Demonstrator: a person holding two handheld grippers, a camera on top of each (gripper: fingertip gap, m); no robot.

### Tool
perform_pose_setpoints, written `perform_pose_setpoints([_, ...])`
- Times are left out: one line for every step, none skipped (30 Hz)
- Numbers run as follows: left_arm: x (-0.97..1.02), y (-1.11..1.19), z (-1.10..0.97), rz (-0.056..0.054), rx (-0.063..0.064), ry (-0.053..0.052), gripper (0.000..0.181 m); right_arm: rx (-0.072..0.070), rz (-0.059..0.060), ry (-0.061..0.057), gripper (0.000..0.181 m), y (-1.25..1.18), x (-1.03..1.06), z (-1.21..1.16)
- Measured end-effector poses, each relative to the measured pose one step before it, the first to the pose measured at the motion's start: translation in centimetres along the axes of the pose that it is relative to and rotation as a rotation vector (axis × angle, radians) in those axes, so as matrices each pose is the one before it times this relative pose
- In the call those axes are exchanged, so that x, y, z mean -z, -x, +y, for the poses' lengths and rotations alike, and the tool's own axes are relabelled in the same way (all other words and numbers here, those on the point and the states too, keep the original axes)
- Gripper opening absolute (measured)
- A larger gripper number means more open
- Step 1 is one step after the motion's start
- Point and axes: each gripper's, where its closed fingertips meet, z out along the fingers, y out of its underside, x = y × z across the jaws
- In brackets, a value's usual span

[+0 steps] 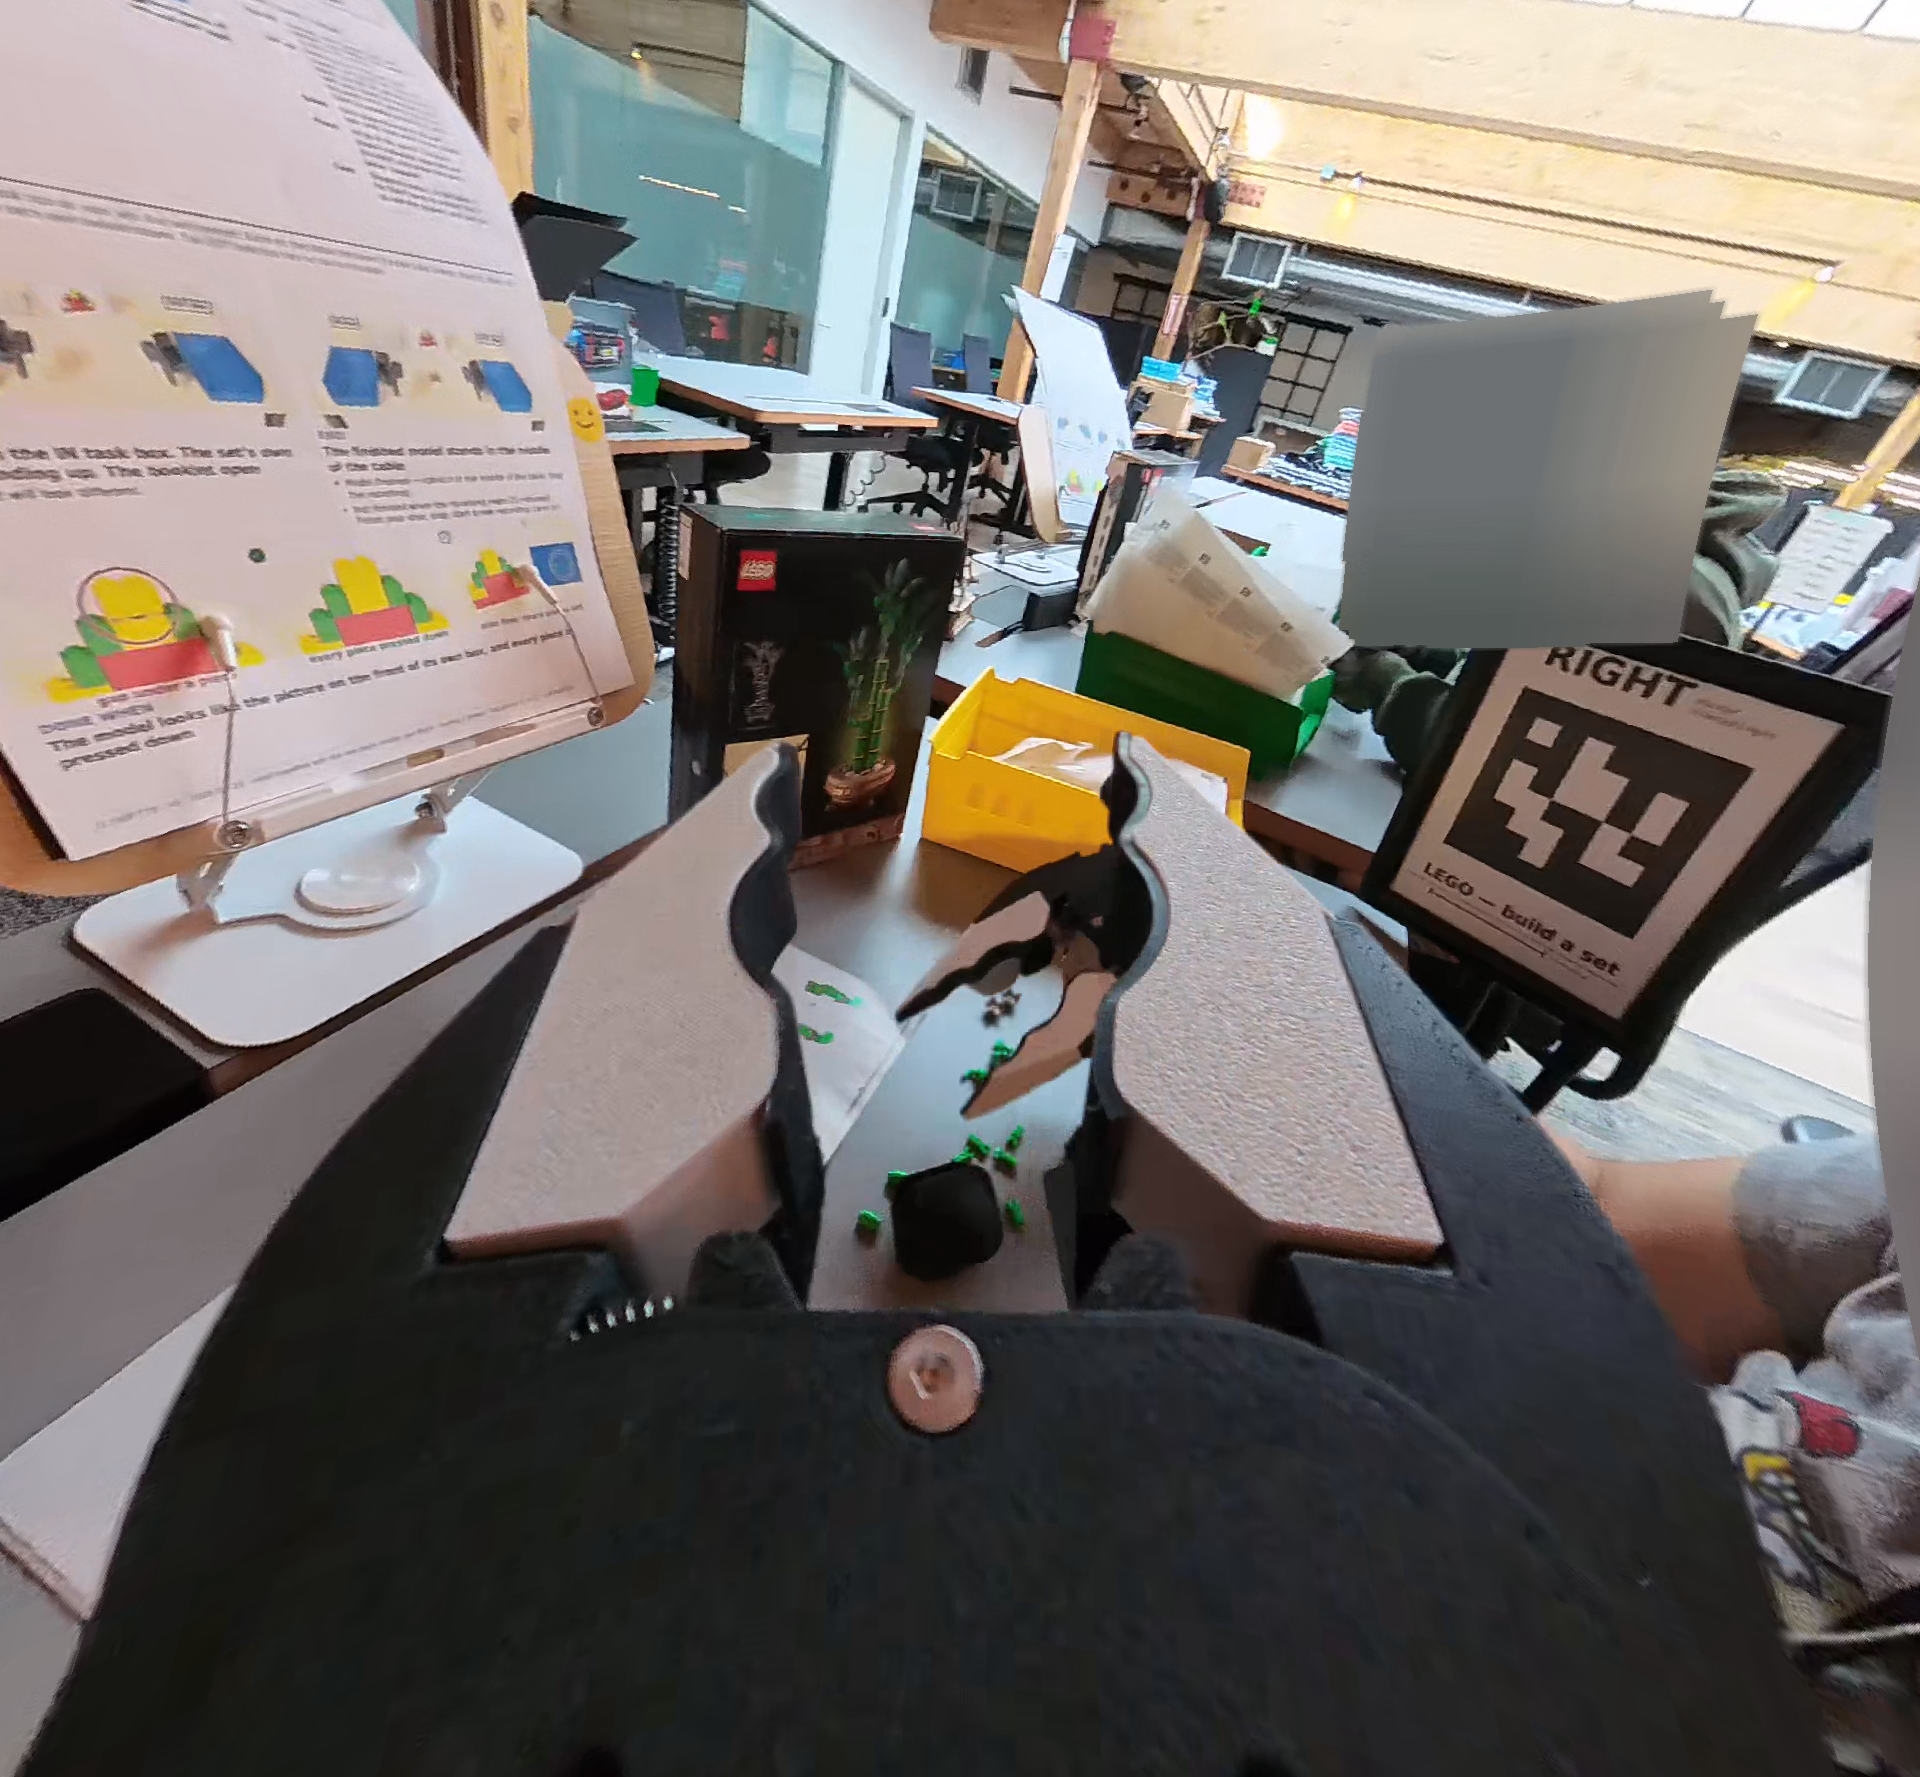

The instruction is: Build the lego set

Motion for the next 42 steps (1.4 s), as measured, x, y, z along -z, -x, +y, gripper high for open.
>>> perform_pose_setpoints([0.064,-0.269,0.036,0.0104,0.0037,0.0076,0.057,0.0148,-0.0392,0.0373,0.058,1.406,-0.433,0.228])
perform_pose_setpoints([0.076,-0.151,0.026,0.0053,0.0016,0.0067,0.056,0.0368,-0.0184,0.0367,0.058,1.110,-0.452,0.290])
perform_pose_setpoints([0.083,-0.077,0.005,0.0027,-0.0016,0.0033,0.056,0.0487,0.0004,0.0355,0.058,0.759,-0.424,0.291])
perform_pose_setpoints([0.072,-0.029,-0.010,0.0013,-0.0025,0.0019,0.055,0.0392,0.0071,0.0352,0.058,0.481,-0.356,0.315])
perform_pose_setpoints([0.037,-0.005,0.044,0.0007,-0.0009,0.0039,0.055,0.0145,-0.0047,0.0265,0.059,0.499,-0.287,0.248])
perform_pose_setpoints([0.014,-0.031,0.106,0.0028,0.0001,0.0077,0.054,-0.0121,-0.0158,0.0022,0.061,0.566,-0.193,0.019])
perform_pose_setpoints([0.002,-0.055,0.120,0.0045,0.0004,0.0087,0.054,-0.0191,-0.0109,-0.0024,0.067,0.418,-0.155,0.080])
perform_pose_setpoints([-0.009,-0.070,0.091,0.0044,0.0009,0.0072,0.054,-0.0079,-0.0012,0.0050,0.070,0.282,-0.097,0.289])
perform_pose_setpoints([-0.007,-0.050,0.053,0.0039,0.0004,0.0046,0.054,0.0119,0.0184,0.0091,0.071,0.055,-0.064,0.392])
perform_pose_setpoints([0.009,-0.032,0.024,0.0034,0.0001,0.0027,0.053,0.0331,0.0205,0.0040,0.071,0.142,-0.049,0.304])
perform_pose_setpoints([0.020,-0.033,-0.007,0.0037,0.0010,0.0014,0.053,0.0347,0.0230,-0.0040,0.069,0.132,-0.077,0.050])
perform_pose_setpoints([0.011,-0.049,-0.019,0.0051,0.0019,0.0000,0.052,0.0140,0.0185,-0.0058,0.068,0.146,-0.158,-0.085])
perform_pose_setpoints([0.009,-0.079,-0.031,0.0066,0.0022,-0.0018,0.052,-0.0033,0.0066,-0.0104,0.068,0.253,-0.248,-0.173])
perform_pose_setpoints([-0.018,-0.071,0.007,0.0057,0.0025,-0.0012,0.051,-0.0168,0.0081,-0.0032,0.068,0.137,-0.317,-0.049])
perform_pose_setpoints([-0.052,-0.013,0.065,0.0027,0.0023,0.0024,0.051,-0.0205,0.0171,0.0199,0.068,-0.103,-0.299,0.295])
perform_pose_setpoints([-0.076,0.031,0.102,0.0010,0.0015,0.0045,0.051,-0.0079,0.0083,0.0198,0.068,-0.004,-0.203,0.350])
perform_pose_setpoints([-0.110,0.016,0.123,0.0019,0.0024,0.0054,0.051,-0.0054,0.0044,0.0128,0.066,0.006,-0.128,0.276])
perform_pose_setpoints([-0.136,-0.017,0.166,0.0047,0.0037,0.0074,0.051,-0.0035,-0.0006,0.0041,0.063,0.040,-0.084,0.133])
perform_pose_setpoints([-0.180,-0.024,0.184,0.0057,0.0037,0.0082,0.051,0.0030,0.0022,-0.0019,0.058,0.019,-0.080,-0.001])
perform_pose_setpoints([-0.205,0.023,0.207,0.0042,0.0026,0.0089,0.050,0.0127,0.0041,0.0098,0.054,0.032,-0.092,0.131])
perform_pose_setpoints([-0.226,0.054,0.226,0.0022,0.0017,0.0089,0.050,0.0198,0.0153,0.0215,0.049,-0.098,-0.100,0.281])
perform_pose_setpoints([-0.283,0.085,0.232,0.0022,0.0016,0.0080,0.050,0.0231,0.0217,0.0096,0.049,-0.159,-0.030,0.056])
perform_pose_setpoints([-0.346,0.115,0.303,0.0044,0.0035,0.0090,0.049,0.0253,0.0105,0.0060,0.049,0.011,0.021,-0.016])
perform_pose_setpoints([-0.437,0.121,0.432,0.0114,0.0083,0.0126,0.049,0.0273,0.0143,0.0048,0.048,-0.042,0.035,-0.048])
perform_pose_setpoints([-0.529,0.064,0.583,0.0242,0.0146,0.0192,0.048,0.0355,0.0247,-0.0008,0.048,-0.148,0.067,-0.149])
perform_pose_setpoints([-0.607,0.095,0.763,0.0335,0.0210,0.0288,0.048,0.0477,0.0354,-0.0047,0.048,-0.267,0.151,-0.256])
perform_pose_setpoints([-0.654,0.220,0.923,0.0344,0.0250,0.0374,0.050,0.0597,0.0421,-0.0109,0.048,-0.299,0.225,-0.387])
perform_pose_setpoints([-0.696,0.309,1.039,0.0349,0.0203,0.0435,0.052,0.0717,0.0414,-0.0197,0.048,-0.232,0.289,-0.522])
perform_pose_setpoints([-0.729,0.401,1.199,0.0333,0.0143,0.0509,0.052,0.0734,0.0461,-0.0226,0.047,-0.291,0.328,-0.590])
perform_pose_setpoints([-0.778,0.570,1.385,0.0220,0.0130,0.0616,0.052,0.0571,0.0469,-0.0110,0.047,-0.412,0.297,-0.471])
perform_pose_setpoints([-0.860,0.641,1.543,0.0123,0.0095,0.0740,0.054,0.0411,0.0303,-0.0130,0.048,-0.264,0.285,-0.506])
perform_pose_setpoints([-0.929,0.476,1.480,0.0155,-0.0045,0.0748,0.055,0.0297,0.0165,-0.0292,0.048,-0.110,0.297,-0.683])
perform_pose_setpoints([-0.957,0.332,1.114,0.0184,-0.0195,0.0543,0.056,0.0207,0.0111,-0.0383,0.048,-0.041,0.278,-0.744])
perform_pose_setpoints([-0.916,0.419,0.734,0.0100,-0.0212,0.0260,0.055,0.0062,0.0104,-0.0263,0.047,-0.123,0.209,-0.532])
perform_pose_setpoints([-0.828,0.419,0.559,0.0086,-0.0087,0.0133,0.054,-0.0065,0.0002,-0.0054,0.047,-0.050,0.089,-0.195])
perform_pose_setpoints([-0.780,0.060,0.610,0.0312,0.0024,0.0183,0.055,-0.0012,0.0023,-0.0041,0.047,-0.050,0.064,-0.104])
perform_pose_setpoints([-0.691,-0.071,0.744,0.0416,0.0112,0.0263,0.056,0.0127,0.0020,-0.0092,0.047,0.006,0.064,-0.117])
perform_pose_setpoints([-0.587,0.105,0.707,0.0307,0.0113,0.0248,0.058,0.0156,-0.0013,-0.0036,0.046,0.085,0.052,-0.027])
perform_pose_setpoints([-0.499,0.283,0.674,0.0162,0.0040,0.0213,0.060,0.0118,-0.0026,-0.0002,0.046,0.087,0.041,-0.024])
perform_pose_setpoints([-0.436,0.248,0.613,0.0142,-0.0050,0.0168,0.064,0.0074,-0.0032,-0.0075,0.046,0.069,0.063,-0.160])
perform_pose_setpoints([-0.417,0.057,0.513,0.0214,-0.0082,0.0110,0.068,0.0061,-0.0031,-0.0155,0.046,0.063,0.103,-0.320])
perform_pose_setpoints([-0.368,-0.204,0.419,0.0319,-0.0095,0.0086,0.070,0.0072,0.0026,-0.0189,0.046,-0.020,0.153,-0.403])
